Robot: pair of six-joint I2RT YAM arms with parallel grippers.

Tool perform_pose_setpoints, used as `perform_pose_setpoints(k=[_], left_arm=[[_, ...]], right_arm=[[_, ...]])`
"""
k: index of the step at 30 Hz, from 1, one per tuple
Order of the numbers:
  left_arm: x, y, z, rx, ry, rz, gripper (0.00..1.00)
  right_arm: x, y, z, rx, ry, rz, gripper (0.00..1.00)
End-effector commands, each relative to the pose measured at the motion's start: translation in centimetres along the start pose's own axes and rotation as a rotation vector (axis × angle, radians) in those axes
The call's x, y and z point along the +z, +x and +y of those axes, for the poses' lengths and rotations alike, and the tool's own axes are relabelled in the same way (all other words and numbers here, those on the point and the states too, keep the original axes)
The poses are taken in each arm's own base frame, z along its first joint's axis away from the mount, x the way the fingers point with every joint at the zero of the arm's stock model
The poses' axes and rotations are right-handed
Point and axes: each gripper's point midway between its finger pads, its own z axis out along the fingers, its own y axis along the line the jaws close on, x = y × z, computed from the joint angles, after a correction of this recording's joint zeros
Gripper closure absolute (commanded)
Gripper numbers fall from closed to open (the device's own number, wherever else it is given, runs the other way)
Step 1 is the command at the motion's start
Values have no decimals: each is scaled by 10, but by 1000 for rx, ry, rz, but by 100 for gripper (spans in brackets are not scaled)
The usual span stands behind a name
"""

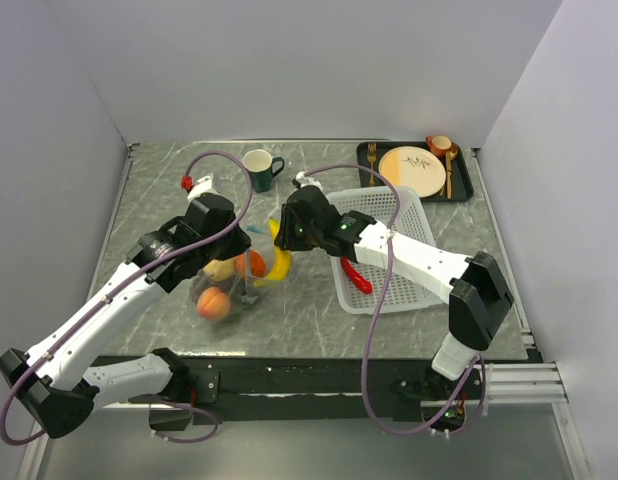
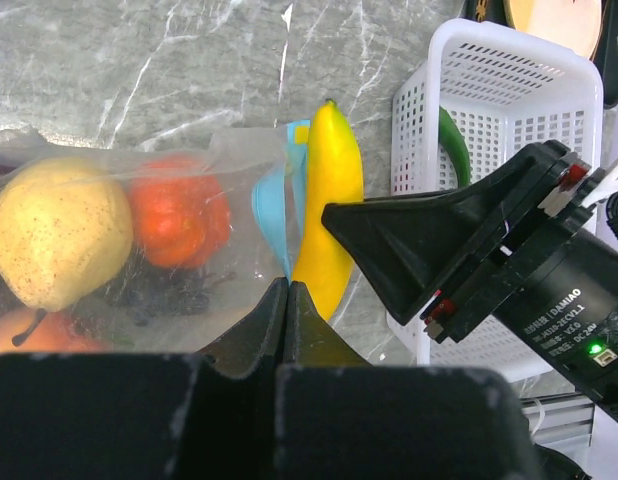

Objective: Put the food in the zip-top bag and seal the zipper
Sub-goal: Place the fake fruit in the zipper food storage bag.

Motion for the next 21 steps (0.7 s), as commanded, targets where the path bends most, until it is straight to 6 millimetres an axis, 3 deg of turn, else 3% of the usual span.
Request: perform_pose_setpoints(k=[1,11,21], left_arm=[[-1,-11,-9,-20,30,-41,99],[4,-13,-7,-39,-1,-48,99],[12,-21,4,-86,-112,-81,99]], right_arm=[[-21,-8,22,-22,-80,-41,81],[-38,9,38,-89,-112,-32,80],[-42,35,52,-186,-176,37,82]])
